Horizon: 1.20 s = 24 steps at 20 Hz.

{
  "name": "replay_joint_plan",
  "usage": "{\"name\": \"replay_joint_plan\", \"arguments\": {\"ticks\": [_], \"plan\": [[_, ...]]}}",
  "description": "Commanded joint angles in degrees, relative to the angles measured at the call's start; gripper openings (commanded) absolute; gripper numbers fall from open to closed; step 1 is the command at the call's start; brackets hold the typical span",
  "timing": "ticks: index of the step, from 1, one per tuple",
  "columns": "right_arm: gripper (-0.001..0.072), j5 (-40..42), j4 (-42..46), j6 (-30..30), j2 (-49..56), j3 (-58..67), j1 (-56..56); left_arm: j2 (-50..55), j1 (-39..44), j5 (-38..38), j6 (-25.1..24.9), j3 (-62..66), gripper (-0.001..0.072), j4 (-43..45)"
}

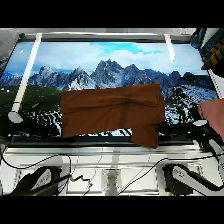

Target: Fold the clothes and pants, and hang the long-sleeved shirts on hangers.

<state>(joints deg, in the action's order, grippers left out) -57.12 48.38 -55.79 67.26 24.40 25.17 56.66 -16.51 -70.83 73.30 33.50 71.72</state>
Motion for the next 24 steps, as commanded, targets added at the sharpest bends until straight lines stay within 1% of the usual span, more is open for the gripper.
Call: {"name": "replay_joint_plan", "arguments": {"ticks": [1, 3, 6, 7, 8, 9, 11, 13, 14, 15, 19, 22, 24], "plan": [[0.0014, -0.8, -0.9, 0.0, -0.1, 0.1, 0.0, 3.7, -1.8, 1.2, -0.8, -2.4, 0.0473, -5.4], [0.0014, -1.3, -2.1, 0.0, -0.1, 0.1, 0.0, 6.0, -1.8, 2.0, -3.6, -2.8, 0.0473, -7.8], [0.0015, -2.5, -3.0, 0.0, -0.1, 0.1, 0.0, 9.2, -1.8, 6.5, -3.7, -2.9, 0.0473, -9.5], [0.0015, -3.0, -3.0, 0.0, -0.1, 0.1, 0.0, 10.2, -1.8, 6.8, -3.7, -2.9, 0.0471, -10.7], [0.0015, -3.5, -3.0, 0.0, -0.1, 0.2, 0.0, 11.1, -1.8, 6.8, -3.8, -2.9, 0.0401, -12.1], [0.0015, -4.3, -3.1, 0.0, -0.1, 0.5, 0.0, 12.0, -1.8, 6.7, -4.5, -2.9, 0.0255, -13.6], [0.0014, -6.7, -3.2, 0.0, -0.1, 1.8, 0.0, 12.7, -1.8, 7.1, -6.8, -2.9, 0.0216, -15.8], [0.0014, -9.8, -3.4, 0.0, -0.2, 3.3, 0.0, 12.6, -1.8, 8.6, -7.4, -2.9, 0.0213, -16.1], [0.0015, -11.2, -3.6, 0.0, -0.2, 4.0, 0.0, 12.6, -1.8, 9.0, -8.2, -2.9, 0.0146, -16.5], [0.0015, -12.8, -3.8, 0.0, -0.2, 4.7, 0.0, 12.6, -1.8, 8.9, -8.8, -2.9, 0.0013, -17.3], [0.0014, -18.6, -6.3, 1.3, -3.1, 8.0, 0.0, 11.5, -1.8, 3.8, -15.8, -0.2, 0.0014, -21.0], [0.0014, -19.6, -10.7, 1.2, -9.3, 11.3, -0.2, 8.2, -1.8, 0.7, -15.9, 6.7, 0.0014, -20.8], [0.0013, -16.0, -16.6, 0.0, -13.3, 13.7, -0.2, 5.5, -1.8, 1.2, -17.4, 12.8, 0.0014, -20.8]]}}
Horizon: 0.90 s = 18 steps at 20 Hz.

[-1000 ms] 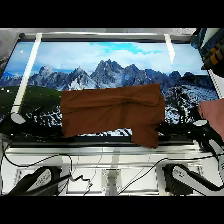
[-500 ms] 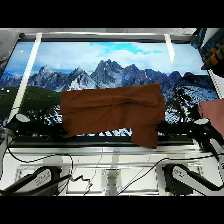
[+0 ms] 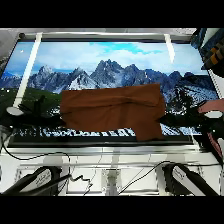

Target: Fold the clothes and pants, and hang the long-sleeved shirts on hangers.

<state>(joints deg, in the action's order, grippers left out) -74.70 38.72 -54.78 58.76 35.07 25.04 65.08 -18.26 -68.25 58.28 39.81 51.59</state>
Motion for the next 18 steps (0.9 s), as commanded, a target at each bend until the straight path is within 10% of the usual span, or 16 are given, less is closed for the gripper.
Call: {"name": "replay_joint_plan", "arguments": {"ticks": [1, 11, 18], "plan": [[0.0013, 4.6, -9.7, -2.5, -6.1, 3.6, -0.1, -3.8, -0.1, -0.5, -2.3, 9.1, 0.0014, -0.7], [0.0013, 68.8, -15.7, -21.7, 0.2, 4.0, -24.8, 5.2, 3.9, 30.6, -1.3, 12.4, 0.0014, -14.9], [0.0013, 75.6, -17.9, -27.1, 17.6, 6.8, -28.3, 18.4, 9.5, 42.8, -1.3, 12.5, 0.0014, -23.7]]}}
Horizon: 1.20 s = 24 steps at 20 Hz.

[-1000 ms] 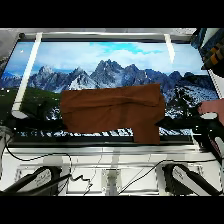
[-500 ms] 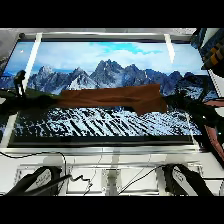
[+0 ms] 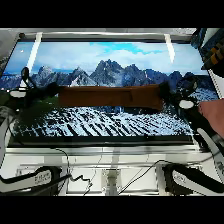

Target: Fold the clothes and pants, and hang the long-sleeved shirts on hangers.

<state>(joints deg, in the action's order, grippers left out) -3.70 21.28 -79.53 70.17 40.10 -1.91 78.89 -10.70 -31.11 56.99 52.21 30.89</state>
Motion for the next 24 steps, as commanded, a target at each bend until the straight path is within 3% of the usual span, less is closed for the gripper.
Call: {"name": "replay_joint_plan", "arguments": {"ticks": [1, 6, 7, 8, 9, 10, 14, 18, 21, 24], "plan": [[0.0014, 4.1, -0.4, -2.3, 8.0, 3.5, -1.4, 5.7, 2.3, 6.1, 0.0, 0.1, 0.0014, -3.1], [0.0017, 3.1, 4.6, -2.0, 13.1, 12.4, -1.4, 7.1, 2.4, 6.9, 0.0, 0.3, 0.0035, -3.1], [0.0125, 2.8, 5.6, -2.0, 13.1, 13.0, -1.4, 7.1, 2.4, 6.4, 0.0, 0.6, 0.0214, -3.1], [0.0434, 1.9, 6.0, -2.0, 13.1, 13.3, -1.4, 6.8, 2.4, 4.6, 0.0, 1.1, 0.0556, -3.1], [0.0653, 0.9, 6.0, -2.0, 13.0, 13.4, -1.3, 6.4, 2.4, 2.4, -0.1, 1.8, 0.0682, -3.1], [0.0685, -0.6, 6.1, -2.0, 13.0, 13.4, -1.3, 5.9, 2.4, 1.2, -0.9, 2.6, 0.0682, -3.0], [0.0685, -5.8, 6.2, -2.0, 13.0, 13.4, -1.3, 0.3, -0.7, -2.9, -0.8, 4.7, 0.0682, 1.2], [0.0685, -7.9, 7.8, -2.0, 13.0, 13.4, -1.3, -0.2, -9.0, -17.5, 10.1, 4.7, 0.0689, 14.2], [0.0685, -8.9, 9.7, -2.0, 13.0, 13.4, -1.3, 3.2, -12.7, -25.9, 10.3, 4.7, 0.0690, 17.9], [0.0685, -10.1, 9.7, -2.0, 13.0, 13.4, -1.3, 7.3, -12.1, -26.1, 7.7, 4.7, 0.0690, 15.0]]}}
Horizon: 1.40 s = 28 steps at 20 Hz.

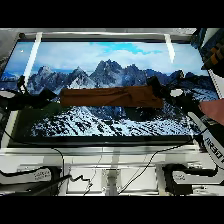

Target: Fold the clothes and pants, and hang the long-sleeved shirts on hangers.

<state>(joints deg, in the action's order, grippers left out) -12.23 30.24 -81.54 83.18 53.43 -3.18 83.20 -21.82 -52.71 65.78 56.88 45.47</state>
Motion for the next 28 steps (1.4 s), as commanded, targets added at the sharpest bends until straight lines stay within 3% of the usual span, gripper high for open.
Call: {"name": "replay_joint_plan", "arguments": {"ticks": [1, 5, 10, 11, 13, 14, 15, 17, 18, 22, 28], "plan": [[0.0685, -2.2, 0.6, 0.0, 0.0, 0.0, 0.0, 4.6, -0.2, -4.5, -3.1, 0.1, 0.0690, -2.1], [0.0685, -7.6, 1.5, 0.0, -1.2, 1.5, 0.0, 10.1, 3.8, 2.5, -4.9, 0.1, 0.0691, -9.5], [0.0684, -17.9, 3.5, 1.0, -3.5, 7.1, -0.1, 12.4, 9.1, 7.7, -8.0, 1.5, 0.0685, -10.9], [0.0684, -20.5, 3.5, 2.1, -3.6, 8.6, -0.1, 12.4, 10.0, 9.0, -8.2, 2.2, 0.0604, -11.3], [0.0682, -25.8, 3.5, 3.2, -3.6, 11.3, -0.1, 12.4, 11.4, 11.3, -8.2, 4.0, 0.0214, -11.7], [0.0637, -27.6, 3.5, 3.2, -3.6, 12.2, -0.1, 12.3, 12.1, 11.6, -8.2, 5.2, 0.0008, -11.5], [0.0486, -29.0, 3.5, 3.2, -3.6, 12.8, -0.1, 12.2, 12.7, 11.5, -8.4, 6.6, 0.0012, -10.8], [0.0088, -29.2, 3.7, 3.2, -3.6, 13.0, -0.1, 10.9, 13.9, 9.9, -8.4, 10.0, 0.0012, -7.5], [0.0015, -28.9, 4.2, 3.3, -3.5, 13.0, -0.1, 9.9, 14.3, 8.1, -8.4, 12.0, 0.0012, -5.4], [0.0013, -27.1, 8.1, 3.2, -3.5, 13.1, -3.6, 3.1, 14.8, -3.3, -8.4, 17.5, 0.0013, -3.0], [0.0011, -20.5, 13.1, 2.7, 1.1, 13.2, -16.6, -10.6, 14.8, -12.7, -8.4, 17.7, 0.0013, -2.2]]}}
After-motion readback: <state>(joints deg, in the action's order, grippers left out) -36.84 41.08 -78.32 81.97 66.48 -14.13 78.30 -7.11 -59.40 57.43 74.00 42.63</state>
